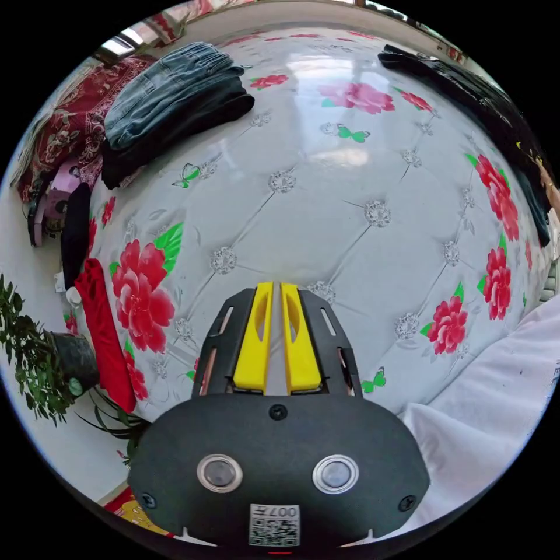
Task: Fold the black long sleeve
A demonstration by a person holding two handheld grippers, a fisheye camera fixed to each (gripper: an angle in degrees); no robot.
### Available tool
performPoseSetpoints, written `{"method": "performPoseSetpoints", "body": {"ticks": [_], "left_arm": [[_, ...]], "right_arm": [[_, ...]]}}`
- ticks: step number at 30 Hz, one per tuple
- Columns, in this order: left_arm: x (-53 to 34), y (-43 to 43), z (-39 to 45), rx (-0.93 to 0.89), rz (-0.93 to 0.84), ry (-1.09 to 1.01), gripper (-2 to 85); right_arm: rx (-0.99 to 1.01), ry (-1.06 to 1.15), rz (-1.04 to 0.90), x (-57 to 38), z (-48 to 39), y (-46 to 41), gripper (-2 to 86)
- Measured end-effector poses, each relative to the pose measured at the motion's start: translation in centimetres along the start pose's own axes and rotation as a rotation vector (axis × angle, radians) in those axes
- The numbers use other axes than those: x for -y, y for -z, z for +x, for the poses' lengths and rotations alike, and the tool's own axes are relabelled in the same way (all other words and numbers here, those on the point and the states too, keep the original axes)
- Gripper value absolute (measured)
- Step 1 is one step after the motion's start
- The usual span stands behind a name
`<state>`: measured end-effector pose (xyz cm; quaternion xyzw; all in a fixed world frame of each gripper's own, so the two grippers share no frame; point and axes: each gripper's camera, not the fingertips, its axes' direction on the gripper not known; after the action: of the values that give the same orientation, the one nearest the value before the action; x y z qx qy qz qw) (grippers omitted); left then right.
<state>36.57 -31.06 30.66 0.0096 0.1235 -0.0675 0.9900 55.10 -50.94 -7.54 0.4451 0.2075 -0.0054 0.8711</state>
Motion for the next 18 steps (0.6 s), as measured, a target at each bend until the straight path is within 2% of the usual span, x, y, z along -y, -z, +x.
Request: {"method": "performPoseSetpoints", "body": {"ticks": [4,6,10,12,14,16,18], "left_arm": [[0.7,0.1,0.0,0.047,-0.005,0.047,-0.7],[0.8,0.1,-0.5,0.039,-0.003,0.061,-0.7],[1.0,0.4,-2.7,-0.013,0.001,0.116,-0.9],[1.0,0.6,-3.5,-0.043,-0.003,0.155,-0.9],[0.6,1.4,-3.6,-0.202,0.024,0.125,-1.0],[-1.1,3.2,-3.3,-0.435,0.165,0.136,-1.0],[-2.6,4.2,-2.7,-0.515,0.208,0.154,-1.0]], "right_arm": [[0.201,-0.061,-0.310,2.3,2.1,-7.2,6.5],[0.213,-0.024,-0.278,2.5,1.1,-6.8,4.2],[0.451,0.155,-0.255,0.1,-3.5,-5.0,1.4],[0.492,0.239,-0.227,-2.3,-5.9,-3.2,0.9],[0.550,0.305,-0.183,-5.5,-8.2,-0.9,0.5],[0.672,0.364,-0.136,-9.7,-11.3,2.3,0.3],[0.791,0.449,-0.173,-12.6,-14.7,4.2,0.2]]}}
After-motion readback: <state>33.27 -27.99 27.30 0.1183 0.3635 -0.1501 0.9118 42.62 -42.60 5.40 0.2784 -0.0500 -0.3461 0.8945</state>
